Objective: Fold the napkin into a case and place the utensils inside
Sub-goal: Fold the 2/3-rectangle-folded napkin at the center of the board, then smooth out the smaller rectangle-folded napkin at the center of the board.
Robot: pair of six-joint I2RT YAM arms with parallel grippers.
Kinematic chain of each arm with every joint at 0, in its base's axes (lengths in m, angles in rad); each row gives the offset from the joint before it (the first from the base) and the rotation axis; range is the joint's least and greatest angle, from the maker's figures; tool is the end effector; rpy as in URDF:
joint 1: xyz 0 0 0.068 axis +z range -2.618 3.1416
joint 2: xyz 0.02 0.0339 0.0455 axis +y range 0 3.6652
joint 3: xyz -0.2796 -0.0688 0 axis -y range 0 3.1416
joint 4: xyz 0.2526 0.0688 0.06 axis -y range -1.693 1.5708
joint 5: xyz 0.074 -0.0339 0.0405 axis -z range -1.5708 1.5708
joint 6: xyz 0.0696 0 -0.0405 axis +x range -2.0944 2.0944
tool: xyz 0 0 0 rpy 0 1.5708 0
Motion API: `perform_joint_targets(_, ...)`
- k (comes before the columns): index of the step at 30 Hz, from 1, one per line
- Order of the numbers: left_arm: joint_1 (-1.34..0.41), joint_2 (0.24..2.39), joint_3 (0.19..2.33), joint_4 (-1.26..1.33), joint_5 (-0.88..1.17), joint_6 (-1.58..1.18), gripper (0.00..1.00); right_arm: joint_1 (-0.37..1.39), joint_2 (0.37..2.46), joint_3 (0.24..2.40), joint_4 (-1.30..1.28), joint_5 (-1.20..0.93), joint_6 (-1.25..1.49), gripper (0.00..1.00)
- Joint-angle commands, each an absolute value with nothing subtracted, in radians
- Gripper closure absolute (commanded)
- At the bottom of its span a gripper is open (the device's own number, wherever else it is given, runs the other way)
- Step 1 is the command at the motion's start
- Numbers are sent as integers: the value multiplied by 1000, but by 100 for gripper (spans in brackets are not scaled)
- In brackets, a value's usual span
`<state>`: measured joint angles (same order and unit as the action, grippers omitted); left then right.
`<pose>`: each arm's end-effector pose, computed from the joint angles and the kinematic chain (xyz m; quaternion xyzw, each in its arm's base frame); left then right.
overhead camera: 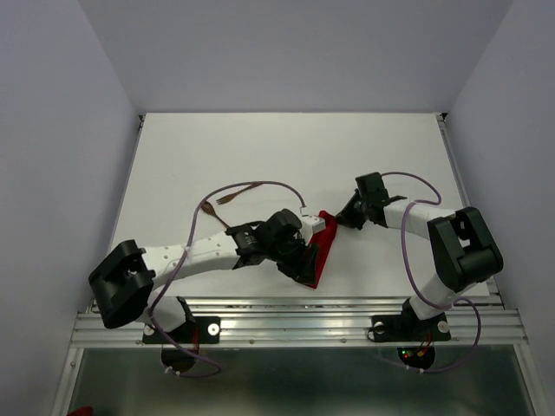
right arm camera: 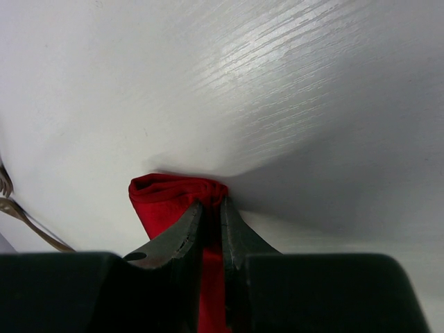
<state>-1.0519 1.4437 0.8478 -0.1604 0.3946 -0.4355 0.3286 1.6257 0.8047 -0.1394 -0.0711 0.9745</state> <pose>0.1394 -0.2980 0.2039 0.3471 0.8344 -0.3954 0.1640 0.3142 0.1123 0.1312 0.2924 0.9073 0.2091 0.2182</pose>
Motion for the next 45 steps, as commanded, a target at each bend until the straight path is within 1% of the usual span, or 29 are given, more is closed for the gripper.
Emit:
perform_joint_targets(1,-1031,1313,928,-166,351,-390,53,330,1641,813,-212,-6,940,99)
perform_joint_targets(2,-1025,1302,927,-155,347,-393,68,330,1640,815,-212,-5,939,99)
perform_joint_targets(5,-976,1308,922,-130,344,-411,100,330,1643,816,-212,-8,937,99)
perform_joint_targets(11,-824,1376,882,-78,256,-502,100,330,1637,813,-209,-6,939,99)
perform_joint_targets(14,-793,1432,882,-69,218,-517,100,330,1631,810,-210,-5,937,99)
perform_joint_targets(27,-801,1575,884,31,316,-509,100,330,1625,813,-213,-6,928,99)
perform_joint_targets(45,-905,1649,927,81,385,-500,100,330,1606,822,-230,-5,919,99)
